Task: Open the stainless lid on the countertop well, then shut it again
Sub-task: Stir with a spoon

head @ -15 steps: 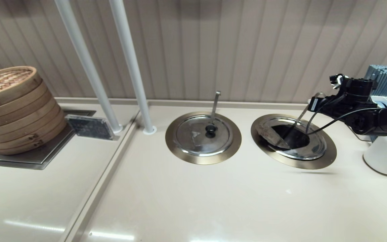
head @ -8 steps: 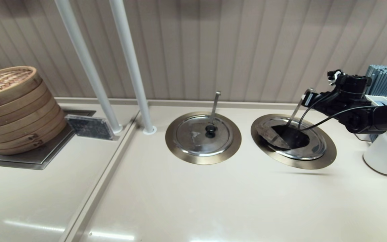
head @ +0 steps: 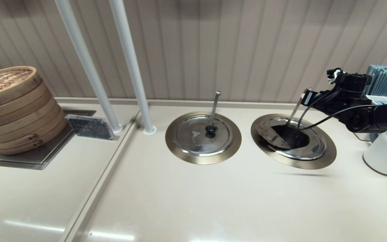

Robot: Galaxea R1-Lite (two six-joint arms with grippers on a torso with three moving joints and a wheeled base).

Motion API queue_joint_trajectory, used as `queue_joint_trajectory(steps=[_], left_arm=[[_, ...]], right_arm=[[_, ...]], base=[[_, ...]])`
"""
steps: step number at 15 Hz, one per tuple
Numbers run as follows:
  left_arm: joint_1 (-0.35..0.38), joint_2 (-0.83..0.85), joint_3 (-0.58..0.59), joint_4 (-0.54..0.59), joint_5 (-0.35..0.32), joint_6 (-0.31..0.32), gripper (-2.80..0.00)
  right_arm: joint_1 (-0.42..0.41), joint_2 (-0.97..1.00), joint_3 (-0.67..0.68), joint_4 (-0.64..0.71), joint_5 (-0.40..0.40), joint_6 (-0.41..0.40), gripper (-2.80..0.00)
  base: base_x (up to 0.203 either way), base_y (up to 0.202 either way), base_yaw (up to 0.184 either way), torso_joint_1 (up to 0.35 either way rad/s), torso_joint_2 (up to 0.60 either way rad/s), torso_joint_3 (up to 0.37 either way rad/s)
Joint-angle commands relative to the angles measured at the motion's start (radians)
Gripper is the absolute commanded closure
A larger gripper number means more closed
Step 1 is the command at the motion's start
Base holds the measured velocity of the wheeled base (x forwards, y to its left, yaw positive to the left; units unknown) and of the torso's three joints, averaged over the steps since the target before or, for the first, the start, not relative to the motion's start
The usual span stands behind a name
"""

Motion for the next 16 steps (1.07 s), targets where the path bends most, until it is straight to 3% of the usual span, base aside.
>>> queue_joint_trajectory(steps=[1,16], left_arm=[[0.000,0.000,0.000,0.001,0.000,0.000,0.00],[0.000,0.000,0.001,-0.002,0.000,0.000,0.00]], right_arm=[[-0.003,-0.003,-0.004,-0.004,0.001,0.002,0.00],[-0.017,-0.104,0.048,0.065,0.004,-0.021,0.00]], base=[[0.000,0.000,0.000,0.000,0.00,0.000],[0.000,0.000,0.000,0.000,0.00,0.000]])
